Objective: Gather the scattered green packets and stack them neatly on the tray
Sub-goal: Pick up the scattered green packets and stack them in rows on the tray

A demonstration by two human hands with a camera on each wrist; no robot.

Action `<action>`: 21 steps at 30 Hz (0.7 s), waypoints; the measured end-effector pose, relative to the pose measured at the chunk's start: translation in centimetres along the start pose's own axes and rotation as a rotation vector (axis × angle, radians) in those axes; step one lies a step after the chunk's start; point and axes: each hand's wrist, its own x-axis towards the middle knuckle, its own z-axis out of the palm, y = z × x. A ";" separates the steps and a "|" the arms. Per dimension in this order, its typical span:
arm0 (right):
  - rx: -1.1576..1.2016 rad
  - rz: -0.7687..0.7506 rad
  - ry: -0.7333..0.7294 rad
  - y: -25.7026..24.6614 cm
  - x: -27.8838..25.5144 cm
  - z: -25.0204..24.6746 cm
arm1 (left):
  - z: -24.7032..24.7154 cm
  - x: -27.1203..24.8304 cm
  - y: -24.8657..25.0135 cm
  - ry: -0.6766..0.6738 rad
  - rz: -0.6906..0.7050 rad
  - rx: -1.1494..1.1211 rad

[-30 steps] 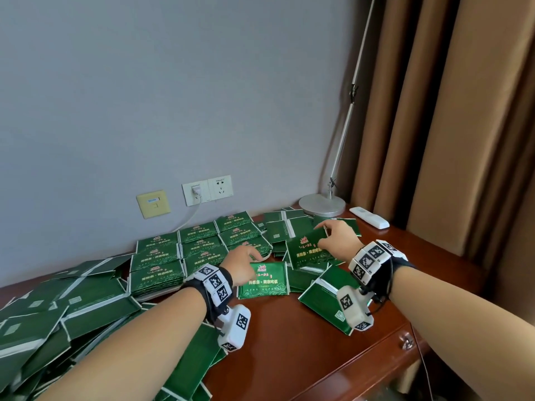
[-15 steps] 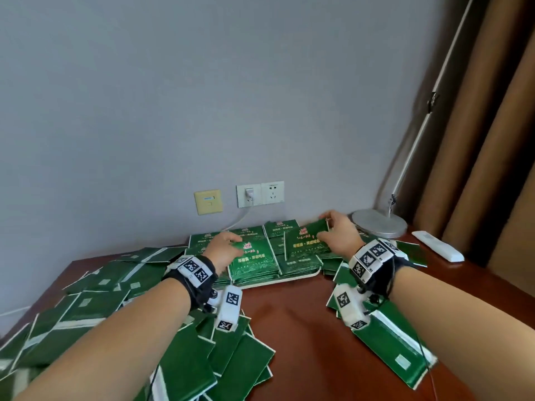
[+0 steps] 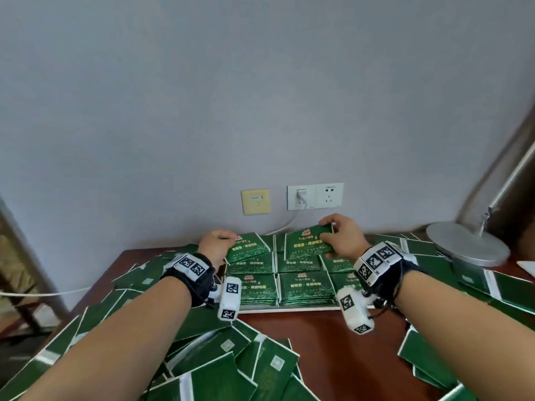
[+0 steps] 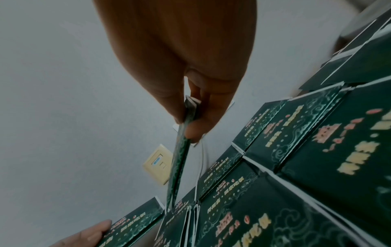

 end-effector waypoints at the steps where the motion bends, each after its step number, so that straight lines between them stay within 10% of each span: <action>1: 0.005 0.012 -0.012 0.2 0.6 0.4 | 0.0 0.3 0.2 -0.001 -0.019 -0.013; 21: -0.165 0.213 -0.183 3.3 5.2 2.0 | 2.2 7.2 -0.8 -0.099 0.069 0.363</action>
